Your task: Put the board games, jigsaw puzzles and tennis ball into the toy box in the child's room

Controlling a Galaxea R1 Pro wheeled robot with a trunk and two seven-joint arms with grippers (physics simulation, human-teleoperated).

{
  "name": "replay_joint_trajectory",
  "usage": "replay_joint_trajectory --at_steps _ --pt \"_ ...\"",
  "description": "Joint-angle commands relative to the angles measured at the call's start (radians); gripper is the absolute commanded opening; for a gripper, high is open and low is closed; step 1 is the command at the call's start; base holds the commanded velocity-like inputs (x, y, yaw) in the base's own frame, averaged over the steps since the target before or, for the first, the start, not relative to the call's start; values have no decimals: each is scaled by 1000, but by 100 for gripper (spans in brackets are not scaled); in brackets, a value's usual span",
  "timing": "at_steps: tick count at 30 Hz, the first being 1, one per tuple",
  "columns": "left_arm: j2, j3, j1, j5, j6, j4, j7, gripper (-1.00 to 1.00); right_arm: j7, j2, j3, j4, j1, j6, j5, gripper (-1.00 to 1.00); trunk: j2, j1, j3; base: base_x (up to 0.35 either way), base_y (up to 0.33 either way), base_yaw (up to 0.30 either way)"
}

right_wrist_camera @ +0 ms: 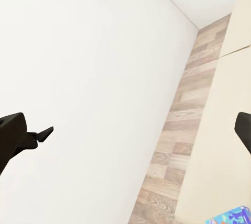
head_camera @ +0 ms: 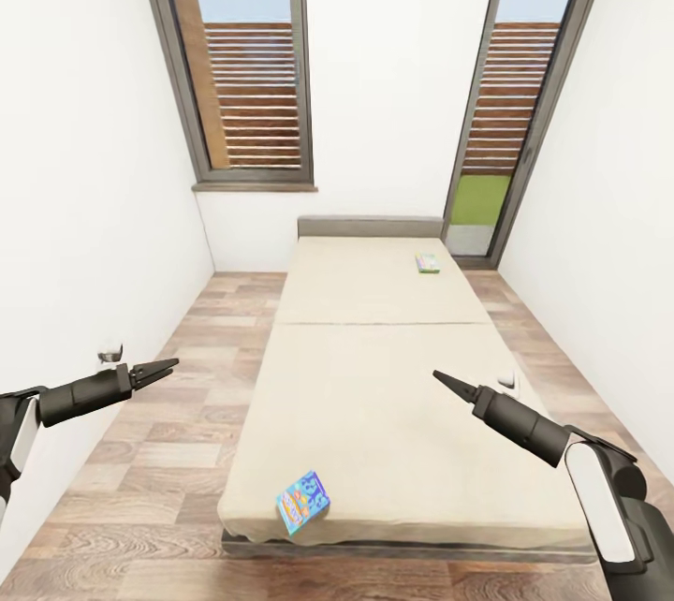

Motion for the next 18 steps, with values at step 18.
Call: replay_joint_trajectory --at_steps 18 --pt "1 0 -1 1 10 0 -2 100 1 1 -1 7 -1 4 -1 100 -2 1 28 0 0 0"
